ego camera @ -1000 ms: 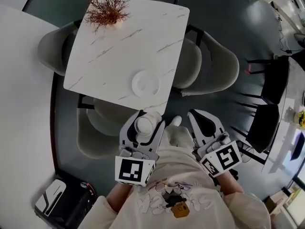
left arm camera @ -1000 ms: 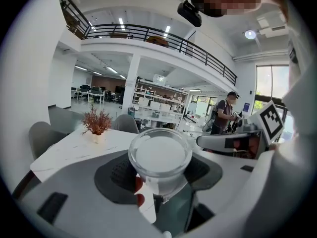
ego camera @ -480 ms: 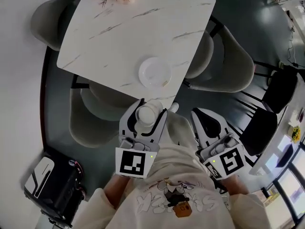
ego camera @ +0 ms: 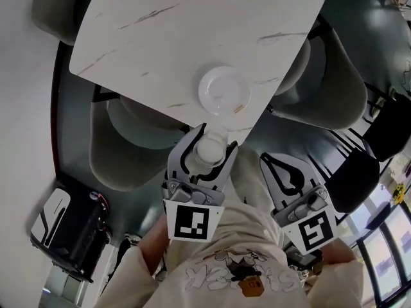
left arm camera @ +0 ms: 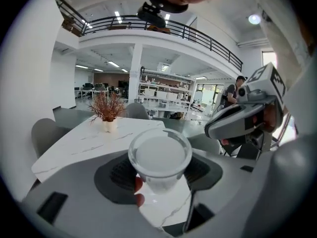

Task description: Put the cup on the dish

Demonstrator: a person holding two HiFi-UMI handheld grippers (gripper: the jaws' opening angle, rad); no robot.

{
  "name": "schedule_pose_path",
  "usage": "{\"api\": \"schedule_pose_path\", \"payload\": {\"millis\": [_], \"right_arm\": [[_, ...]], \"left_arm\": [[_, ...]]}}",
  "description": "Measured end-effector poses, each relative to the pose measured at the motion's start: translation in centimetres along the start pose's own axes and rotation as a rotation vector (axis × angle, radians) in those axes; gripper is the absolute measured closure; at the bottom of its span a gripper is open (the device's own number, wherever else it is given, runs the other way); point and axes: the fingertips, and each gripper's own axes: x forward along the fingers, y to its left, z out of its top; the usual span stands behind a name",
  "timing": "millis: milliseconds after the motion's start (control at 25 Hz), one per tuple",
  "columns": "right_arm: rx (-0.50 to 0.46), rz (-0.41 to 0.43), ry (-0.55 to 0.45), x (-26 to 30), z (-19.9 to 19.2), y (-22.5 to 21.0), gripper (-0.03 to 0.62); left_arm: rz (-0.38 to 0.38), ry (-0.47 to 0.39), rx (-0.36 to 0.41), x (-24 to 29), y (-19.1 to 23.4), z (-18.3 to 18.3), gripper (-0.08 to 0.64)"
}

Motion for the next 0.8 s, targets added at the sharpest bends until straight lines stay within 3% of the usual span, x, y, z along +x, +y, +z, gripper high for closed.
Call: {"api": "schedule_pose_path", "payload": {"millis": [360, 800], "right_arm": [[-0.070, 0.024, 0.041, 4.1, -2.8, -1.7, 0.588], [-0.017, -0.013, 0.070, 9.8, -6.0, -4.2, 0.588]], "left_arm": [[-0.025, 0.014, 0.042, 3.4, 0.1, -2.8, 0.295], [0.004, -0.006, 0.053, 7.7, 2.1, -5.9, 0.295]]}}
